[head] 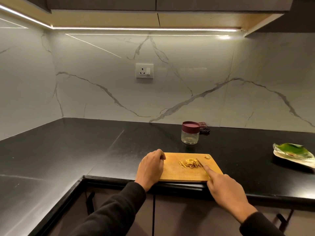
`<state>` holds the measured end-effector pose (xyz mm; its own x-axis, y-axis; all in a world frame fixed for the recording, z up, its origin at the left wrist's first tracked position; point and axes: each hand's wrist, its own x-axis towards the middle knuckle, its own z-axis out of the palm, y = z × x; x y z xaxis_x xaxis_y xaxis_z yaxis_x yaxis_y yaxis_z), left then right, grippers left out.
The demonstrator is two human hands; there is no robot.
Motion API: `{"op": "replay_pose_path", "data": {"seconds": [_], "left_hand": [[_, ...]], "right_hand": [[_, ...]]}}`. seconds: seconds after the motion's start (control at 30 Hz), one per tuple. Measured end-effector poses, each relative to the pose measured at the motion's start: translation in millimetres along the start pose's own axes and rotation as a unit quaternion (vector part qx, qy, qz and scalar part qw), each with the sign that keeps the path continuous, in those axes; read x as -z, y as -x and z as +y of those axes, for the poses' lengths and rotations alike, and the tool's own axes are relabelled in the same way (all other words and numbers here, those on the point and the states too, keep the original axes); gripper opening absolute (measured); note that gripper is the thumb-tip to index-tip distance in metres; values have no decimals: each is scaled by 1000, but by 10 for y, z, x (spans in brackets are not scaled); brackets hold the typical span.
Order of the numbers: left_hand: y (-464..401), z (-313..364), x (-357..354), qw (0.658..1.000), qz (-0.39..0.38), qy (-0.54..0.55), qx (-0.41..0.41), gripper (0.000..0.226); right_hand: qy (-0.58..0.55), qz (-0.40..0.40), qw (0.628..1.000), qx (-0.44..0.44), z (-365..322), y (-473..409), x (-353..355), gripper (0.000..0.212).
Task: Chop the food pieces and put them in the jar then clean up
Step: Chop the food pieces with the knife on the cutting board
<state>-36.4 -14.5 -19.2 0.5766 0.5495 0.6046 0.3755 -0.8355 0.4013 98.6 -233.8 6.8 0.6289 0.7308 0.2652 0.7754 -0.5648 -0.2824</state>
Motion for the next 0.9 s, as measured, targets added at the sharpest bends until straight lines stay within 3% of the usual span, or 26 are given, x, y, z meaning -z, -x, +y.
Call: {"op": "replay_pose_path", "data": {"seconds": [0.67, 0.9], "left_hand": [[5, 13, 13, 1000, -2, -7, -3, 15], [2, 22, 16, 1000, -8, -7, 2, 16]], "right_hand": [[83, 26, 996, 8, 92, -243, 54, 56], [113, -39, 993, 16, 269, -502, 8, 52]]}}
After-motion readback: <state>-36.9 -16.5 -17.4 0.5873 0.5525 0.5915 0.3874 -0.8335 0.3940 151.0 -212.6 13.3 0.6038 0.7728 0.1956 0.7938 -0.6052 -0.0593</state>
